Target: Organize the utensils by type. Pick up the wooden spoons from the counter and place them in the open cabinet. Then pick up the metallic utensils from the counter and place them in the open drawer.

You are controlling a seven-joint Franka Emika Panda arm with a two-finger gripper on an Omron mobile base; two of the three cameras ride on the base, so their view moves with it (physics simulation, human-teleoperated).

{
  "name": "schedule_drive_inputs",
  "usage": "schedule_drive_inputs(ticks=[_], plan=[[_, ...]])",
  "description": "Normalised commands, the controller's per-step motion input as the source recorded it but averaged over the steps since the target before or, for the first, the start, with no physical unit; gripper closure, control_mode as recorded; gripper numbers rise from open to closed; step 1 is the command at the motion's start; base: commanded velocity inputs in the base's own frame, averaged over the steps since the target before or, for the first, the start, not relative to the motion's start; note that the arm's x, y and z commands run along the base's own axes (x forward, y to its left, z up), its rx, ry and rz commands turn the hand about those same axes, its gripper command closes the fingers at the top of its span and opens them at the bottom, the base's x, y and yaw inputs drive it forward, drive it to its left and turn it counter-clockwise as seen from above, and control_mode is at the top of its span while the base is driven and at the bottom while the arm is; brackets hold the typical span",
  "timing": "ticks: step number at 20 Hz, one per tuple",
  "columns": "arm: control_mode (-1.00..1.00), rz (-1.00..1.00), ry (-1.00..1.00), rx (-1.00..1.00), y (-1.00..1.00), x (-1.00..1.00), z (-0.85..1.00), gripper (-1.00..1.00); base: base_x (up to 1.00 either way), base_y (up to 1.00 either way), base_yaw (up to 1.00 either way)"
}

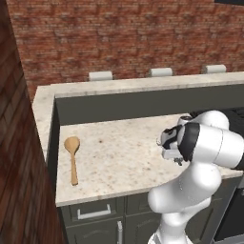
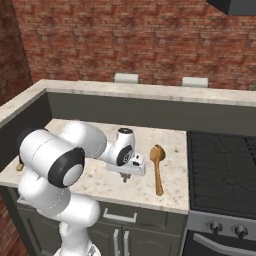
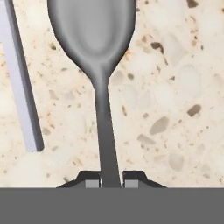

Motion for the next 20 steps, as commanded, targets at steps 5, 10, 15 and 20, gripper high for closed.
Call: schedule_drive_inputs(ticks=[5,10,15,20], plan=[[-1.00,0.00,-0.02,0.00,0.01,-0.07,-0.06,1.00,0.00,0.00,0.00],[-1.00,0.00,0.10,0.01,0.00,0.04,-0.61,1.00,0.00,0.00,0.00],[-1.00,0.00,0.22,0.07,-0.11,0.01,-1.00,1.00,0.00,0.00,0.00],[-1.00,0.00,0.03,-0.02,-0.03,-0.61,-1.00,1.00,0.00,0.00,0.00]])
